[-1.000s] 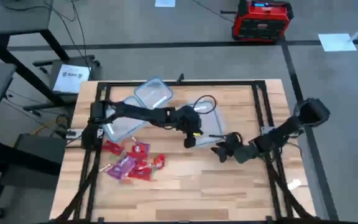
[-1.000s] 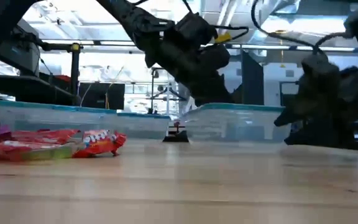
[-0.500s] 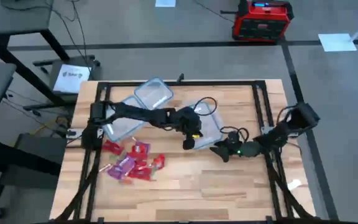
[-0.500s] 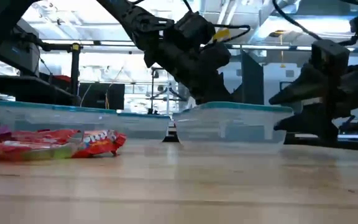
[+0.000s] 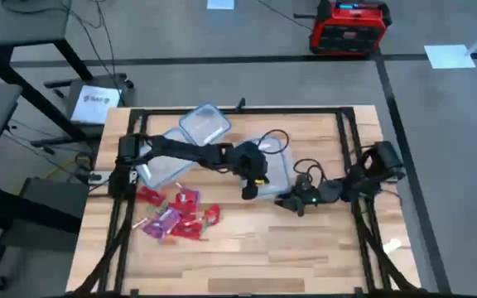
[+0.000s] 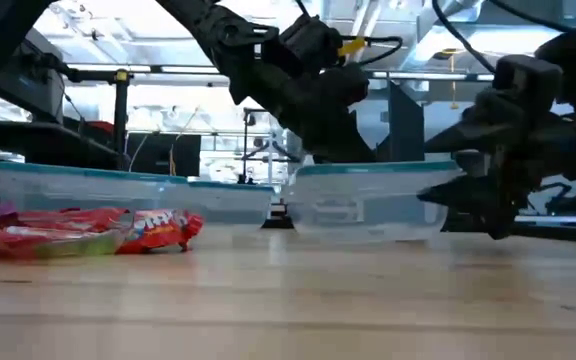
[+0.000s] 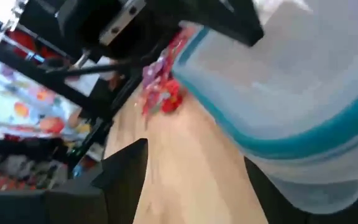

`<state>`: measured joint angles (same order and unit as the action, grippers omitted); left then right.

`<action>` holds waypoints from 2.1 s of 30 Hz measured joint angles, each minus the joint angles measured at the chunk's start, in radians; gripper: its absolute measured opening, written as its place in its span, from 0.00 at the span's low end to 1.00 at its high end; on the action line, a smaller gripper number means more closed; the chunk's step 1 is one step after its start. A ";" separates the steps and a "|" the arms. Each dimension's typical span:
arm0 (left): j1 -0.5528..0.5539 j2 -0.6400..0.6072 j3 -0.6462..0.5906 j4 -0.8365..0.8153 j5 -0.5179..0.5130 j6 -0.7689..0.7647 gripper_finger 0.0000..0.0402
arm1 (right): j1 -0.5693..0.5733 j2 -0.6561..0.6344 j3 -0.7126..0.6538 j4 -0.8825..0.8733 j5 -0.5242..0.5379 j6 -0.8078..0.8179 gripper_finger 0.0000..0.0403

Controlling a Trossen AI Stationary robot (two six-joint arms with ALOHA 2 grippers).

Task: Sort candy

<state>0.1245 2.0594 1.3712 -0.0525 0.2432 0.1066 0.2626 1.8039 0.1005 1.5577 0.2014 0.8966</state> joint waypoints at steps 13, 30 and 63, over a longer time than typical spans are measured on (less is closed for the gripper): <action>0.006 0.000 -0.001 0.004 -0.037 -0.016 0.00 | -0.034 -0.199 0.013 0.025 -0.138 -0.060 0.62; -0.017 -0.093 0.100 -0.195 -0.094 -0.010 0.00 | -0.044 -0.323 0.104 -0.164 -0.129 -0.222 0.62; -0.121 -0.307 -0.332 0.089 -0.274 -0.311 0.00 | -0.350 -0.415 0.480 -1.392 -0.006 -0.567 0.62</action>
<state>0.0033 1.7526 1.0396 0.0366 -0.0303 -0.2045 -0.0871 1.3889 0.5808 0.1656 0.1952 0.3291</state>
